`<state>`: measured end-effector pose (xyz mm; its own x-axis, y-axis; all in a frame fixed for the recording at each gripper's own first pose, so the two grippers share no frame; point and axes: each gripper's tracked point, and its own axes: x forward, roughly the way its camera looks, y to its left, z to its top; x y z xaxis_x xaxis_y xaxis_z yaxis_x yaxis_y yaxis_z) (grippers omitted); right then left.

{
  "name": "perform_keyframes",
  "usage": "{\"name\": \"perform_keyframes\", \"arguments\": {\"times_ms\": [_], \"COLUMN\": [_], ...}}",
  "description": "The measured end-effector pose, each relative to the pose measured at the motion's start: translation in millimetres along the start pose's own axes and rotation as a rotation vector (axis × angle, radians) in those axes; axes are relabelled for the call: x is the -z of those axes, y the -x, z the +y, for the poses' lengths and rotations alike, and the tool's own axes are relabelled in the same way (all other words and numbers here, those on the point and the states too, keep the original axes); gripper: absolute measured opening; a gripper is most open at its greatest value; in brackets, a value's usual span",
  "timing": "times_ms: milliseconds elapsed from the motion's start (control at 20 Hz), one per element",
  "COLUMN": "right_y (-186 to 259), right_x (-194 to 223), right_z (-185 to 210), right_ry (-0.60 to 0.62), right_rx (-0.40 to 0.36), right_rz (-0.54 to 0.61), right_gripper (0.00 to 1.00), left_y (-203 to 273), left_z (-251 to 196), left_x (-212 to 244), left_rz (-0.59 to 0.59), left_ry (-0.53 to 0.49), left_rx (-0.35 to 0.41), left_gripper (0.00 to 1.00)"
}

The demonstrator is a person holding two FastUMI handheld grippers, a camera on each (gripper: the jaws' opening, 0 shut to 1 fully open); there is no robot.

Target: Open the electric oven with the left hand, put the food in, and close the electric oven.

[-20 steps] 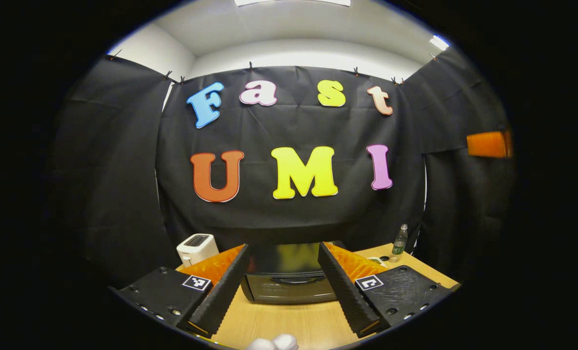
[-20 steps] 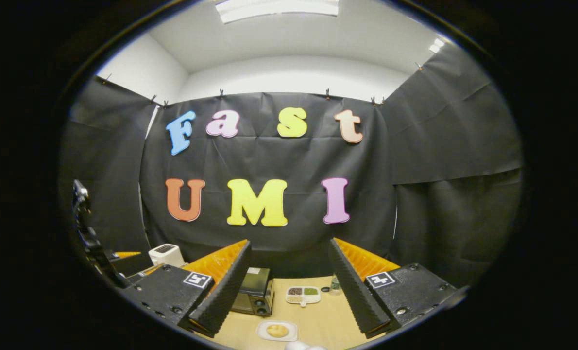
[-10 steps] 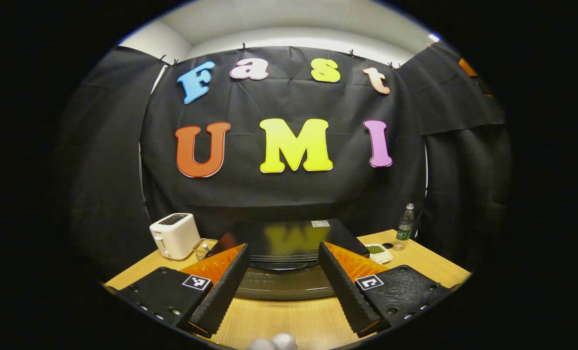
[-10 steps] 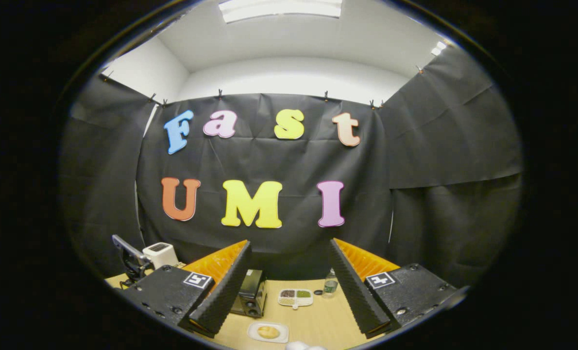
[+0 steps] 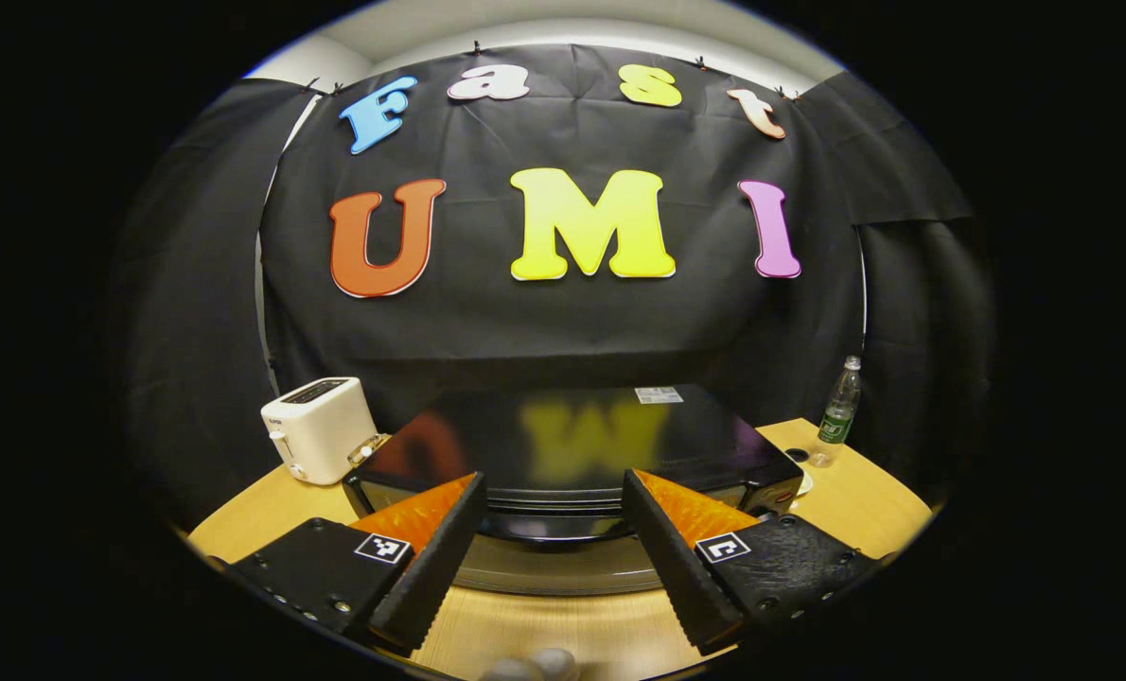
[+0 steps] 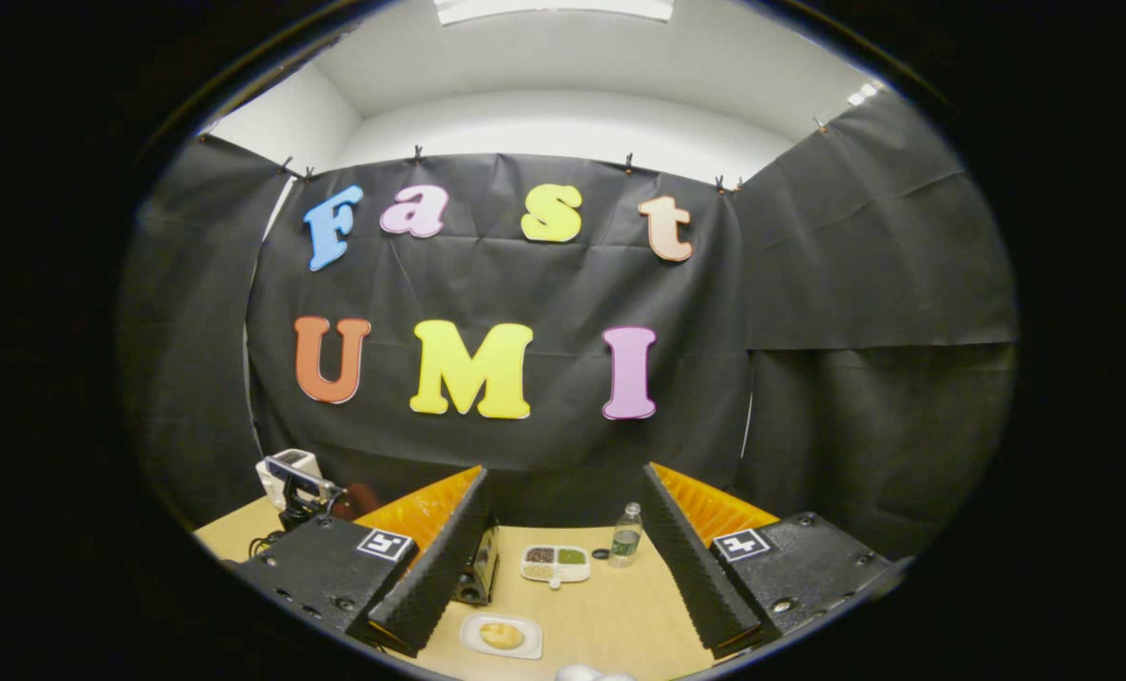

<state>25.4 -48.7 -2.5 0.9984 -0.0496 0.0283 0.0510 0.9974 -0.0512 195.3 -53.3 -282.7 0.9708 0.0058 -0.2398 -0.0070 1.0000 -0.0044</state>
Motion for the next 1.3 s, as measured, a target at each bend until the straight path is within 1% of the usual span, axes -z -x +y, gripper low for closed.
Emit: {"name": "perform_keyframes", "arguments": {"times_ms": [150, 250, 300, 500, 1000, 1300], "right_y": [-1.9, -2.9, -3.2, -4.6, 5.1, 13.1], "right_x": [3.1, 3.7, 4.6, 8.9, 21.7, 33.5], "right_z": [2.2, 3.5, 2.9, 5.1, 7.4, 5.5], "right_ry": [-0.001, -0.003, -0.003, -0.016, -0.038, -0.060], "right_rx": [-0.002, -0.005, -0.004, -0.013, -0.044, -0.051], "right_rz": [0.011, 0.013, 0.015, 0.025, 0.045, 0.064], "right_gripper": [1.00, 1.00, 1.00, 1.00, 1.00, 1.00], "left_y": [-1.0, -0.2, 2.1, 8.1, 48.7, 75.1], "left_z": [2.0, 2.7, 3.2, 4.3, 3.9, 4.1], "left_x": [1.7, 9.9, 6.5, 10.8, 28.7, 49.9], "left_rz": [0.006, 0.035, 0.016, 0.025, 0.051, 0.102], "left_ry": [-0.011, -0.017, -0.025, -0.022, -0.018, -0.002], "left_rx": [-0.010, -0.016, -0.017, -0.016, -0.011, -0.012], "left_gripper": [0.95, 0.94, 0.97, 0.98, 0.98, 0.98]}}
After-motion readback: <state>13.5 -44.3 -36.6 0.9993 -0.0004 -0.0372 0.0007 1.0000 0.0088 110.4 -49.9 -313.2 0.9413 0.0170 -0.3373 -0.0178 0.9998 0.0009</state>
